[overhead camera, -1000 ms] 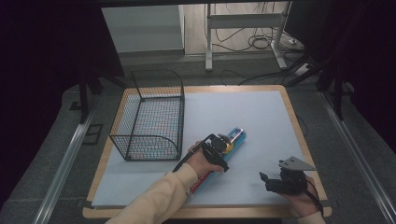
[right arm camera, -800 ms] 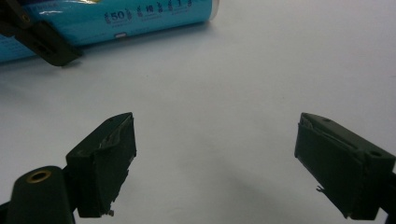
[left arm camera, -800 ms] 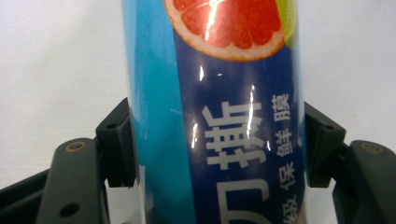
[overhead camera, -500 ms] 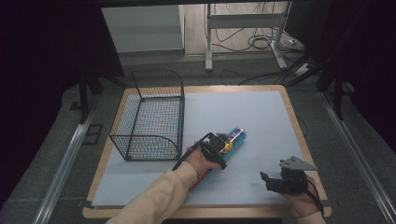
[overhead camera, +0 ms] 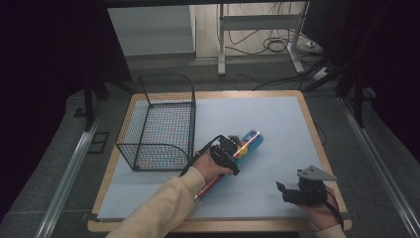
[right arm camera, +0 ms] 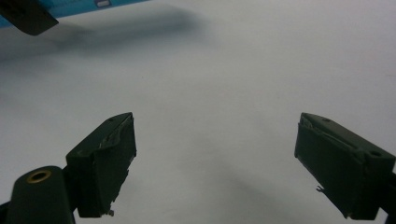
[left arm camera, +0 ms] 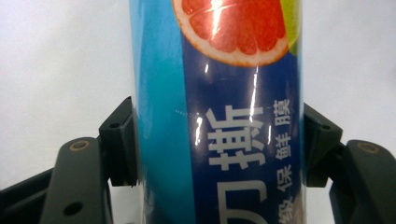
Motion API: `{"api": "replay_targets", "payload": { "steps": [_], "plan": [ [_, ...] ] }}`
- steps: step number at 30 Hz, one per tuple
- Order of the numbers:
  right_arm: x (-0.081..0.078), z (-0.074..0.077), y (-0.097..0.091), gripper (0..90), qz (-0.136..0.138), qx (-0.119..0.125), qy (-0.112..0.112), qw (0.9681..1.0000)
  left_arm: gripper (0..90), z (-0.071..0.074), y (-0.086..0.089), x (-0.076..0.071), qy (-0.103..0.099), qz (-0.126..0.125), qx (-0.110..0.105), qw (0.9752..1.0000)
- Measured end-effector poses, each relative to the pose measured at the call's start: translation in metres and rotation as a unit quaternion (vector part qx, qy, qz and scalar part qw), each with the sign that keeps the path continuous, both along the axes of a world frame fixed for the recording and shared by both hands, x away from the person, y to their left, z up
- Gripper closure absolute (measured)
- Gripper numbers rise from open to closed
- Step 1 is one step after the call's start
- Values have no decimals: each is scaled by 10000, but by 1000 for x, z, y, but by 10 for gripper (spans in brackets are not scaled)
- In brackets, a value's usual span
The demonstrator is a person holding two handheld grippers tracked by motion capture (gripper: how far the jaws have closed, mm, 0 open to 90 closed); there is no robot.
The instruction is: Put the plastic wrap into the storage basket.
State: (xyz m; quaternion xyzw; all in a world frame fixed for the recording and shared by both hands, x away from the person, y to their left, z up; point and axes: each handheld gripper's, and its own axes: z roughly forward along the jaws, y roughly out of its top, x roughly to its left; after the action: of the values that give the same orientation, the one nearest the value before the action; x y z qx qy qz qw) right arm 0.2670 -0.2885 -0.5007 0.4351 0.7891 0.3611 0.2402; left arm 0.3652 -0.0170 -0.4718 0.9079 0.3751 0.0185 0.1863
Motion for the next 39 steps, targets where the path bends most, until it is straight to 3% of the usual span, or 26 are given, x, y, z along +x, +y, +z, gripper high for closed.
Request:
{"api": "replay_targets", "payload": {
  "steps": [5,39],
  "plan": [
    [0,0,0,131,-7,-2,-9,10000,315,14,0,-1,-56,-67,-72,9999],
    [1,1,-3,132,-8,70,-27,10000,316,48,-10,22,-134,-45,-199,9997]
  ]
}}
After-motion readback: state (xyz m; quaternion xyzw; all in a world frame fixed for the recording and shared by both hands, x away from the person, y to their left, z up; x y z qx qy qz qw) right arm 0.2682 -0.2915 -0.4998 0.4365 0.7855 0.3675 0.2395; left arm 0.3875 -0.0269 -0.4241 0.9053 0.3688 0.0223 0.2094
